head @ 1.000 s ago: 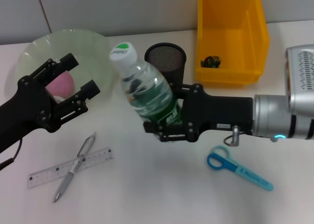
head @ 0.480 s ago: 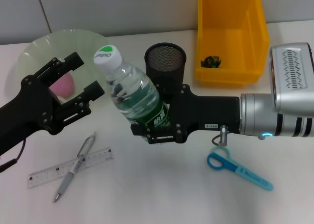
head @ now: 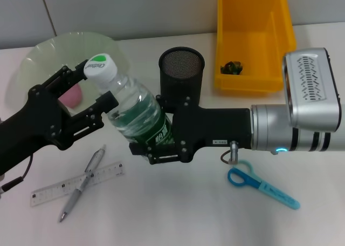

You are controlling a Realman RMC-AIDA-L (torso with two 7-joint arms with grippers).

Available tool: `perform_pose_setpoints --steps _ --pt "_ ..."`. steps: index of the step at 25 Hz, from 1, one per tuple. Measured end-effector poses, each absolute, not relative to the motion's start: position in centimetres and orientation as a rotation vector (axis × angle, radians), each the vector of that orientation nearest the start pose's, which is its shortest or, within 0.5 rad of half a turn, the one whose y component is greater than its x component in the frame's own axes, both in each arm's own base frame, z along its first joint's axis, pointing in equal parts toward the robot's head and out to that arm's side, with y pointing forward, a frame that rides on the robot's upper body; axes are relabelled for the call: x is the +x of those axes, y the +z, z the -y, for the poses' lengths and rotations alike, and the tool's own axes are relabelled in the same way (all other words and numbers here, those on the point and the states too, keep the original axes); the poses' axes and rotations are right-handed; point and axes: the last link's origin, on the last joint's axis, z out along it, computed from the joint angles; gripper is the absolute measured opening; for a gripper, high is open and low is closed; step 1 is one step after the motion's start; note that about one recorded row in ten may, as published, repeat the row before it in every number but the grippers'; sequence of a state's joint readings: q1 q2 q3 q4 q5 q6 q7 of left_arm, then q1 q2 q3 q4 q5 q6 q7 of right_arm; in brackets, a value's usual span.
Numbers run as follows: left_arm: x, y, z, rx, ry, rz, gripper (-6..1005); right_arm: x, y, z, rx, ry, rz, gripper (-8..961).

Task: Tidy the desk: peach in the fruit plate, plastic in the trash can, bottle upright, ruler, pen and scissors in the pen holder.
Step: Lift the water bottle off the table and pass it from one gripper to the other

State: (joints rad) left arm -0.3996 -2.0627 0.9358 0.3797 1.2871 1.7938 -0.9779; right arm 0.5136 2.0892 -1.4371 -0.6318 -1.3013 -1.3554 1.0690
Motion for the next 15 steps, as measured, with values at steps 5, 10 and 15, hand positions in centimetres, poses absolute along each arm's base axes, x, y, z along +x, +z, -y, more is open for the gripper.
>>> perform_pose_setpoints --steps 5,10,15 --pt "-24.55 0.56 -28.10 -2.375 -1.428 0.332 821 18.24 -7.12 -31.96 -2.820 0.944 -0.117 770" --pt "-24.46 0.52 -28.15 -2.377 -1.434 0.337 818 18.34 -7.50 -31.86 -2.835 0.929 -0.125 770" --pt "-24.39 0.46 -28.13 -2.378 -1.439 0.341 814 18.31 -7.54 -31.85 -2.836 0.929 -0.121 770"
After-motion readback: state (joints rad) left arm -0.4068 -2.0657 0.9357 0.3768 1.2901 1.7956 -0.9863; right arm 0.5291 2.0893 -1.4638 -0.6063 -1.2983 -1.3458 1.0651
